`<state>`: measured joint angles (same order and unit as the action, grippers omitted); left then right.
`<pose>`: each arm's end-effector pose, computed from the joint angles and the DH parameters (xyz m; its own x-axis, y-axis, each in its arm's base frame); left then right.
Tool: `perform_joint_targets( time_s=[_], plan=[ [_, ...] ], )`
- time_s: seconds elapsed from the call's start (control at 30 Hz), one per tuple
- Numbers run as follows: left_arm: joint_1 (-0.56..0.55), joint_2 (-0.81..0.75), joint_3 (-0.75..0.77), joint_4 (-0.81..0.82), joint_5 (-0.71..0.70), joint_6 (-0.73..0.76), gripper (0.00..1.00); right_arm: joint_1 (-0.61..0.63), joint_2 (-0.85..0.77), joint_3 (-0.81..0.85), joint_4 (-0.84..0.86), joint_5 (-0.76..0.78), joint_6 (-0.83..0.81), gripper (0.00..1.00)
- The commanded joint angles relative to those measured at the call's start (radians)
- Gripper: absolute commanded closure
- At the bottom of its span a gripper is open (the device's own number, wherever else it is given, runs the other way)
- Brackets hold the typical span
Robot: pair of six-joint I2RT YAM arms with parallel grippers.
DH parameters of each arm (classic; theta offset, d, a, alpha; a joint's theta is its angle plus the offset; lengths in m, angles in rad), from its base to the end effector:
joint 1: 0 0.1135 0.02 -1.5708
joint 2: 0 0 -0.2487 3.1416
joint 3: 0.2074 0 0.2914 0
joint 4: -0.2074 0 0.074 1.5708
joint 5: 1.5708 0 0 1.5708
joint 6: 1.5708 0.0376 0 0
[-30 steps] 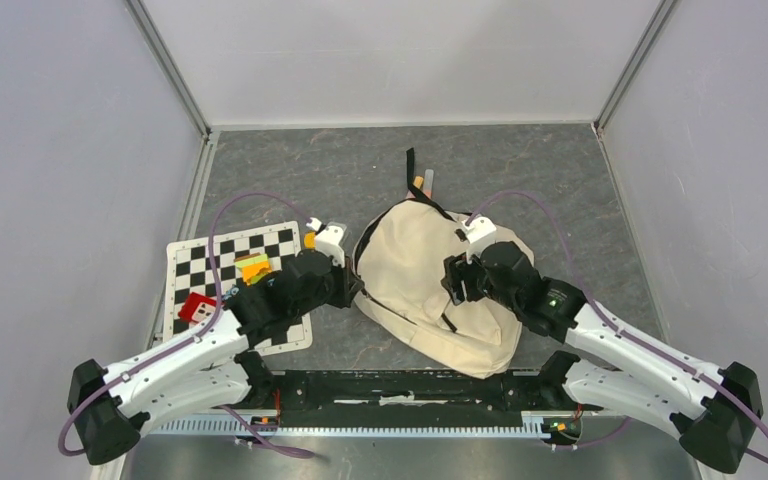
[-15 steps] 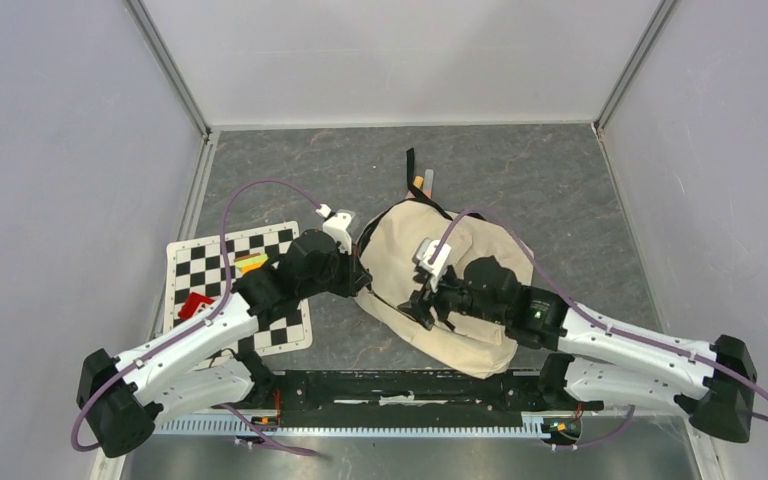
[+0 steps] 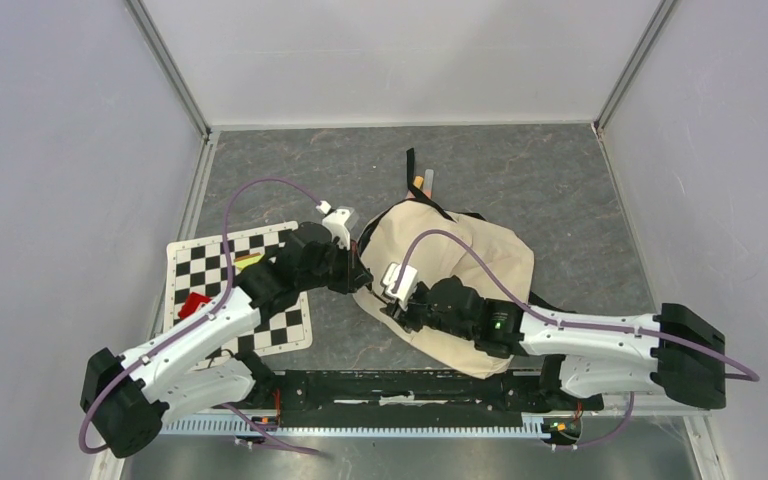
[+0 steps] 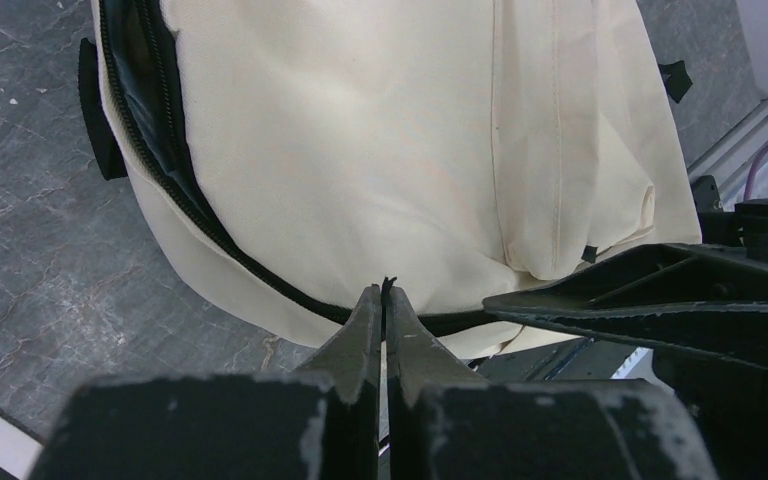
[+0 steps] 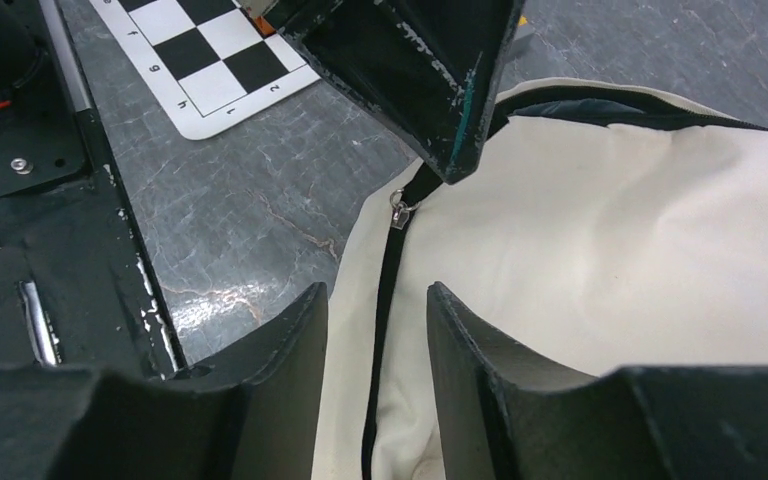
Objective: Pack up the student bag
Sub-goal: Zip the student bag at the center of the board.
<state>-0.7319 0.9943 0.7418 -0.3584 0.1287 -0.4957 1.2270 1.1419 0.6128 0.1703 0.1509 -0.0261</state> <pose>0.1952 -0.1818 0.2450 -0.7278 0.0197 -0.6855 0.4488 0.7695 -0.4544 0.1055 0.2778 0.2085 -0.0953 -0.3426 -0.9346 -0.8861 0.4570 -0.0772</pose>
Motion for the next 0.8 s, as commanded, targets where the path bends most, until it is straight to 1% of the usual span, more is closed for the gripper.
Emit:
perform_joint_targets(
  time_s=[0.0, 0.17, 0.23, 0.3, 0.4, 0.43, 0.63, 0.77],
  plan=[
    [0.019, 0.008, 0.054, 0.041, 0.037, 0.020, 0.98, 0.009, 0.058, 0.010, 0.117, 0.005, -0.038, 0.55],
    [0.029, 0.015, 0.057, 0.042, 0.046, 0.018, 0.98, 0.017, 0.124, 0.009, 0.160, 0.009, -0.046, 0.59],
    [0.031, 0.015, 0.058, 0.042, 0.049, 0.018, 0.98, 0.019, 0.154, 0.011, 0.172, 0.025, -0.057, 0.64],
    [0.035, 0.017, 0.056, 0.041, 0.051, 0.018, 0.98, 0.021, 0.177, 0.019, 0.182, 0.038, -0.074, 0.75],
    [0.041, 0.022, 0.058, 0.042, 0.053, 0.010, 0.98, 0.031, 0.205, 0.031, 0.191, 0.038, -0.090, 0.97],
    [0.045, 0.024, 0.061, 0.042, 0.052, 0.010, 0.98, 0.037, 0.209, 0.034, 0.189, 0.036, -0.093, 1.00],
    [0.082, 0.037, 0.074, 0.052, 0.057, 0.010, 0.98, 0.109, 0.185, 0.003, 0.177, 0.026, -0.088, 1.00],
    [0.113, 0.075, 0.090, 0.077, 0.107, 0.014, 0.98, 0.174, 0.159, -0.015, 0.153, 0.022, -0.078, 1.00]
  ],
)
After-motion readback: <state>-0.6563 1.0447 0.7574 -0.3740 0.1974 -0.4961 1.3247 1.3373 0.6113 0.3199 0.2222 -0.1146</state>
